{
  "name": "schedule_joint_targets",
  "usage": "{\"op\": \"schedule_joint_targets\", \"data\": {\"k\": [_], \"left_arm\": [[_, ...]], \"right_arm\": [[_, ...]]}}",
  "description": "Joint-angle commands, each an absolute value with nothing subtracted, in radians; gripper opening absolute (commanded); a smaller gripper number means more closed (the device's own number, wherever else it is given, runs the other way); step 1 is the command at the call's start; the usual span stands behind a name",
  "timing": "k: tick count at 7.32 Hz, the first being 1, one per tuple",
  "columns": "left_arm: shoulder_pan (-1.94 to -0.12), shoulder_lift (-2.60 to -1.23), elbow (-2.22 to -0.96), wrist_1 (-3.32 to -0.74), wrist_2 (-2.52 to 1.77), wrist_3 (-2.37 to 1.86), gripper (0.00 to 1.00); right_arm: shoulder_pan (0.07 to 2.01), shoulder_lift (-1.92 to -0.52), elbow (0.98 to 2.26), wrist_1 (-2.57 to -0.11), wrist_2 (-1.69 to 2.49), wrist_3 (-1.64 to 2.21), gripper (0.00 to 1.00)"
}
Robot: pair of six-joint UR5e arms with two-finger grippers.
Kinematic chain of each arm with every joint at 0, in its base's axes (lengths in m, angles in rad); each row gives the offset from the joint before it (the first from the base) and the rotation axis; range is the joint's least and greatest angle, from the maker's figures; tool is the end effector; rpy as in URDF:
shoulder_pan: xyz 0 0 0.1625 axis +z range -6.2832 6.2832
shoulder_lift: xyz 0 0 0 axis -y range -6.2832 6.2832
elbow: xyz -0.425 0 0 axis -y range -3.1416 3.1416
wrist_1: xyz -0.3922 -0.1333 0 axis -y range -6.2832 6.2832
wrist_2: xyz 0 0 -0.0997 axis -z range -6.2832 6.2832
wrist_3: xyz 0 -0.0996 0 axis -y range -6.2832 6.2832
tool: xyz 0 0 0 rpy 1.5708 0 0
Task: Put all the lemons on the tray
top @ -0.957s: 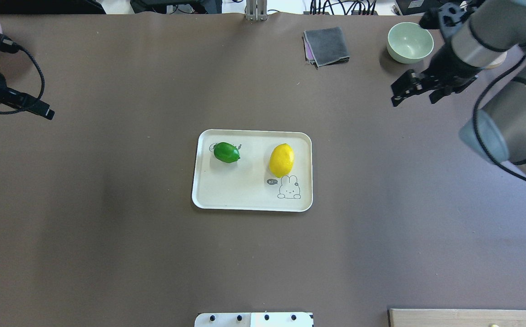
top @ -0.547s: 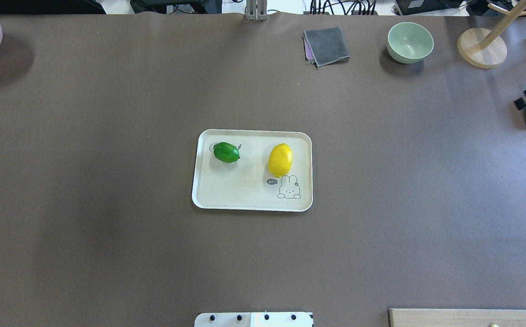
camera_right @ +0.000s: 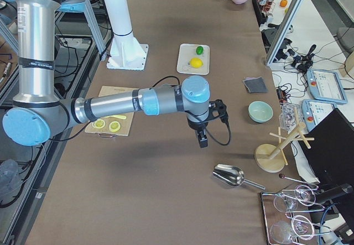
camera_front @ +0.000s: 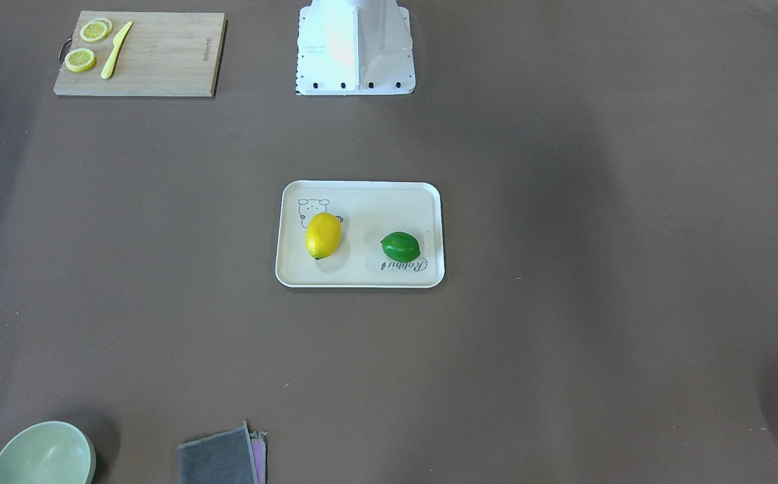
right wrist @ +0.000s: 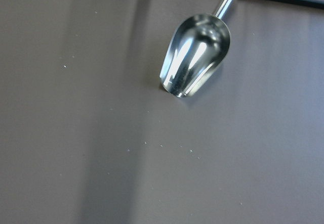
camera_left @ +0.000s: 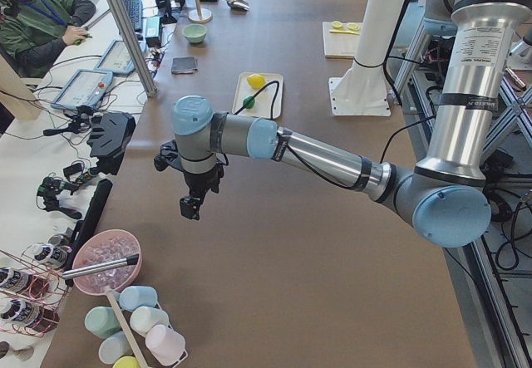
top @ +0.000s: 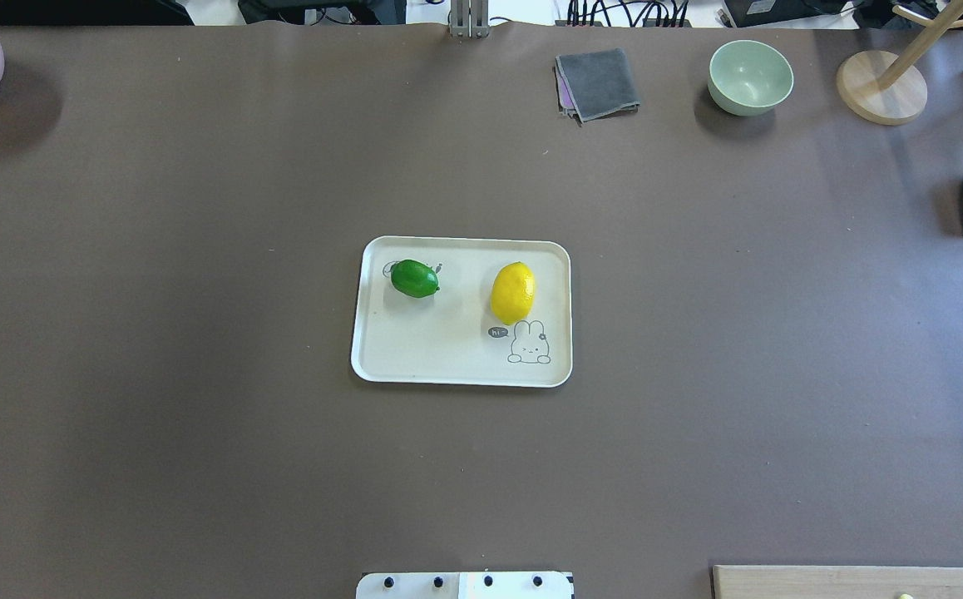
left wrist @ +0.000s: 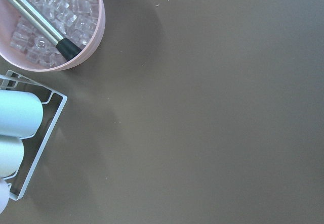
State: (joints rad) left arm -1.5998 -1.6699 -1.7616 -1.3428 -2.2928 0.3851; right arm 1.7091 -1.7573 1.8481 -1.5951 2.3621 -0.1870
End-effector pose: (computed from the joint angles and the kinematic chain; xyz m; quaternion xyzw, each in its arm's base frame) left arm -0.0826 -0.5198 0.5417 0.1009 0.3395 0.1764 0.9184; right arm 0.1192 -0.4033 0.6078 0.0926 -0.3751 -0.0353 0.9217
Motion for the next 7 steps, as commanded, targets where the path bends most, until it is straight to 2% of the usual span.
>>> {"op": "schedule_joint_targets", "data": {"k": [1, 4, 7], "left_arm": [[-1.741, -1.556, -1.727, -1.43, -2.298, 0.423, 0.98], [-1.786, -1.448, -1.736, -1.451, -2.303, 0.428, 0.98], [-1.784, -1.448, -1.743, -1.447, -2.292, 0.423, 0.98]], "right_arm": [[1.733, -1.834, 1.832, -1.592, 2.294, -0.181, 1.0], [1.73, -1.825, 1.752, -1.591, 2.301, -0.183, 1.0], [1.653, -1.806, 1.787, -1.594, 2.306, -0.17, 1.0]]}}
